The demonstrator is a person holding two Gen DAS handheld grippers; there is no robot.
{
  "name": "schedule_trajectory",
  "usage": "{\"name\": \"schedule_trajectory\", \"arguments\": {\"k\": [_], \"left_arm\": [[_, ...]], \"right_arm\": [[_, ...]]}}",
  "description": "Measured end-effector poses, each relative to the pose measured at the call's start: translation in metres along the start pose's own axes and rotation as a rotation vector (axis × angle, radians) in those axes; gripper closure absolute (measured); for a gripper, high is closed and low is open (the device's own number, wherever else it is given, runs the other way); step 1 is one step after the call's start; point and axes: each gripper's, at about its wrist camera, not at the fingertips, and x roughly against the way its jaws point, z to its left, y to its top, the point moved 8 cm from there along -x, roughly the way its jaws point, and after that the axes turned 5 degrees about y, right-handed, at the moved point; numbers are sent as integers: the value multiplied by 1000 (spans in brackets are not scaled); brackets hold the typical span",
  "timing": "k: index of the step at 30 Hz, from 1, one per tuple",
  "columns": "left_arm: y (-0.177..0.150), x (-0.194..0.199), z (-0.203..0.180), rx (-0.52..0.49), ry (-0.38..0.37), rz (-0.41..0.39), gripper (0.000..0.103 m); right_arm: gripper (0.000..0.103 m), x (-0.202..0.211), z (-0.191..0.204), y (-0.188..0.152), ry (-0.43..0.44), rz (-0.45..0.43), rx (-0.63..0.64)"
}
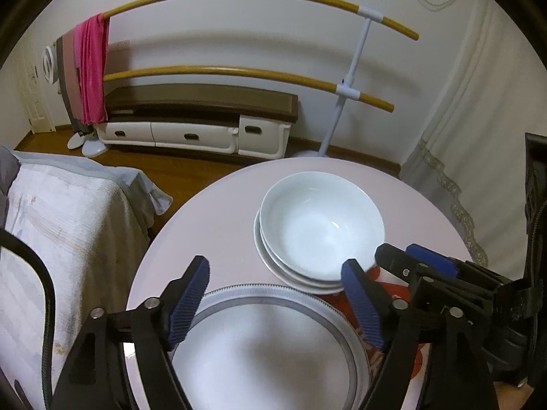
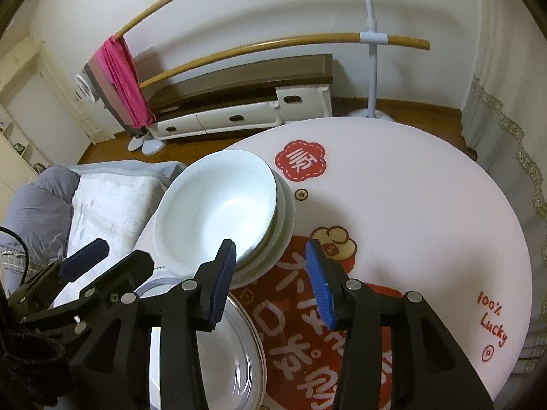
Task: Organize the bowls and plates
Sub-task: 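Open both tools and pull them back from the nested bowls, then move both tools to the rim of the nested bowl stack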
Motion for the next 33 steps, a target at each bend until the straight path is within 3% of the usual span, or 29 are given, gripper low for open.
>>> {"name": "schedule_trajectory", "arguments": {"k": [12, 16, 21, 23, 33], "left_arm": [[-72, 81, -13, -24, 45, -96, 17], [-105, 118, -23, -28, 50, -149, 12], [-154, 156, -36, -42, 46, -195, 7], [-169, 168, -42, -44, 39, -199, 6], [-219, 212, -64, -70, 22, -208, 2]], "right_arm": [[55, 51, 1, -28, 16, -50, 24], [45, 73, -1, -44, 21, -72, 34], [42, 106, -5, -68, 27, -105, 52], [36, 119, -8, -77, 26, -115, 59], [28, 171, -22, -94, 29, -173, 80]]}}
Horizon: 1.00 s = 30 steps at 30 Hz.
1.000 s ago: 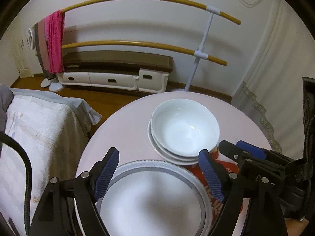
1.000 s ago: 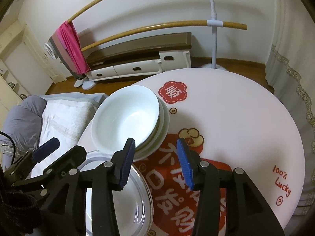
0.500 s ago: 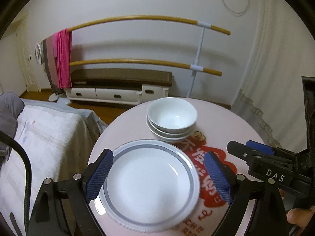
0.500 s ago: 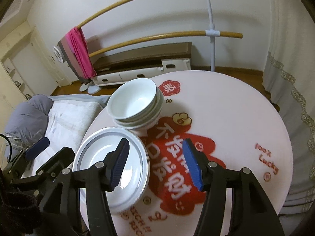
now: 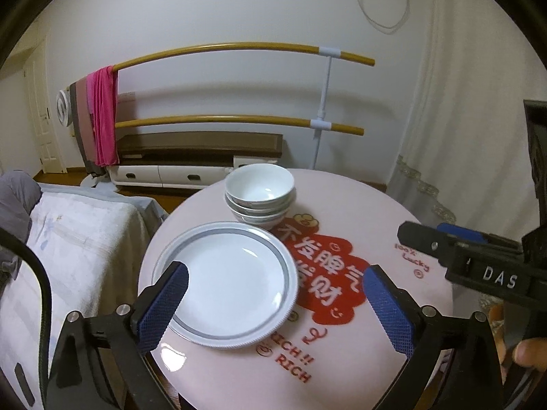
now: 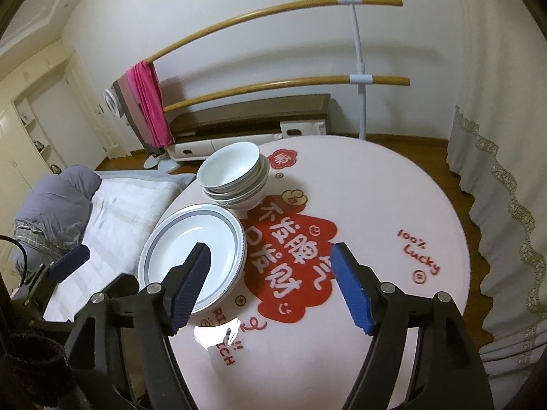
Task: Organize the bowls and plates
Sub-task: 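Move both tools to the rim of the nested bowl stack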
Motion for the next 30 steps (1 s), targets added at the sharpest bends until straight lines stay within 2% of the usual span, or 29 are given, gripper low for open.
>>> {"name": "schedule_trajectory", "arguments": {"k": [8, 16, 23, 30], "left_arm": [[7, 5, -6, -5, -1, 17, 2], [45, -39, -4, -10, -30, 70, 2], [66, -76, 2, 14, -96, 138, 3], [91, -111, 8, -5, -123, 169, 2]], "right_arm": [[27, 7, -13, -4, -2, -4, -11], [27, -12, -29, 3, -14, 29, -30], [27, -41, -43, 14, -37, 77, -45], [27, -72, -53, 26, -38, 122, -78]]}}
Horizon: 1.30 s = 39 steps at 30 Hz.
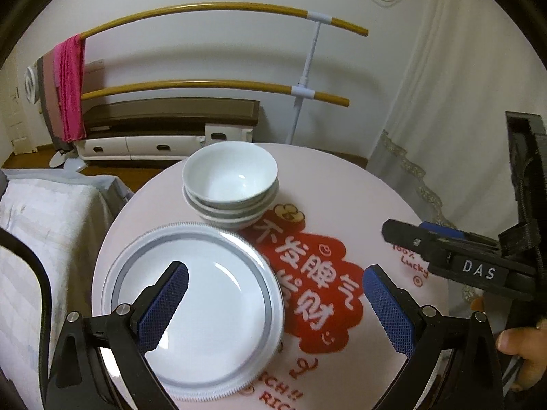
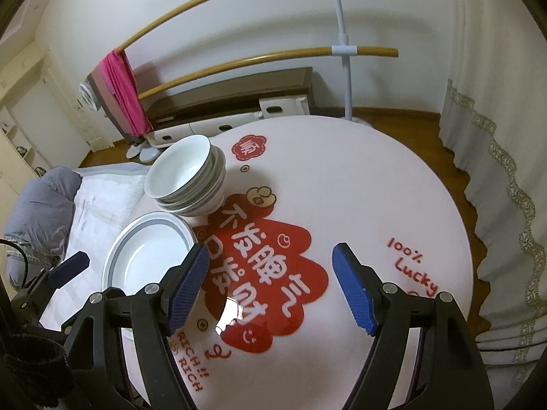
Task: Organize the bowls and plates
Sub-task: 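Move both tools to the rim of the nested bowl stack, then grip the nested bowl stack rim with both tools and lift it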
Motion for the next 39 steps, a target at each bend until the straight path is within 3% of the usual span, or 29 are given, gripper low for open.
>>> {"name": "schedule_trajectory", "arguments": {"k": [8, 11, 16, 21, 24, 29, 34, 39], "left_arm": [[51, -32, 36, 6, 14, -28, 2], [69, -51, 55, 13, 52, -17, 3], [92, -84, 73, 18, 34, 14, 3], [114, -125, 92, 19, 59, 80, 9], [118, -150, 99, 34, 30, 140, 11], [130, -182, 113, 43, 30, 214, 23], [146, -193, 117, 32, 18, 233, 23], [147, -204, 116, 29, 9, 253, 35]], "right_arm": [[27, -35, 8, 31, 53, 33, -43], [27, -50, 13, 45, 54, 41, -47], [27, -79, 25, 61, 59, 75, -24], [27, -111, 38, 70, 83, 120, -13], [27, -129, 42, 73, 93, 150, -23], [27, -156, 45, 73, 101, 238, -34], [30, -176, 46, 68, 84, 341, -36], [36, -180, 53, 61, 72, 382, -3]]}}
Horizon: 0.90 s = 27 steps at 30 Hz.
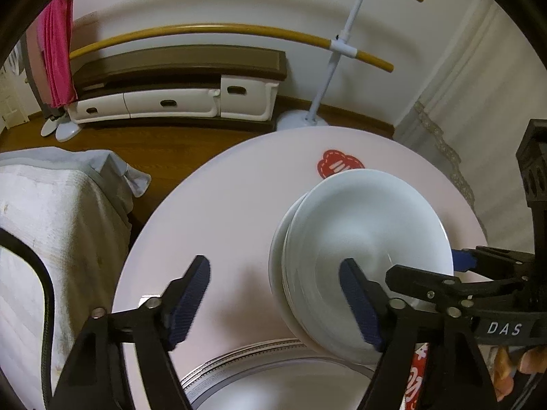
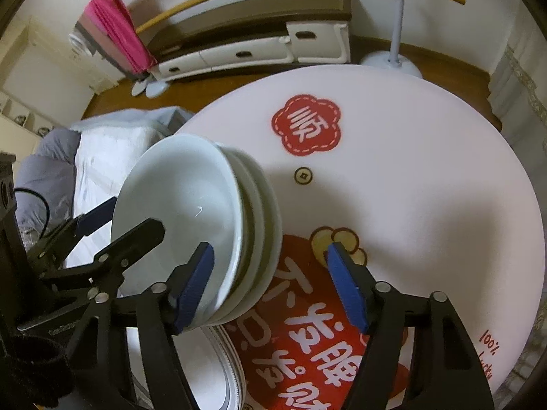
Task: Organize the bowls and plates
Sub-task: 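Grip the nested bowl stack rim with both tools and lift it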
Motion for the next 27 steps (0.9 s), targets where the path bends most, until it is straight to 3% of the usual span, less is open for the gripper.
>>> {"name": "schedule_trajectory", "arguments": {"k": [7, 11, 27], "left_arm": [[4, -13, -2, -19, -29, 54, 59], [10, -18, -2, -18, -56, 63, 70], [-2, -17, -6, 0, -27, 39, 74]], "right_arm": [[61, 0, 9, -3, 18, 26, 15], [64, 0, 14, -3, 6, 28, 30], [67, 2, 11, -3, 13, 16, 21]]}}
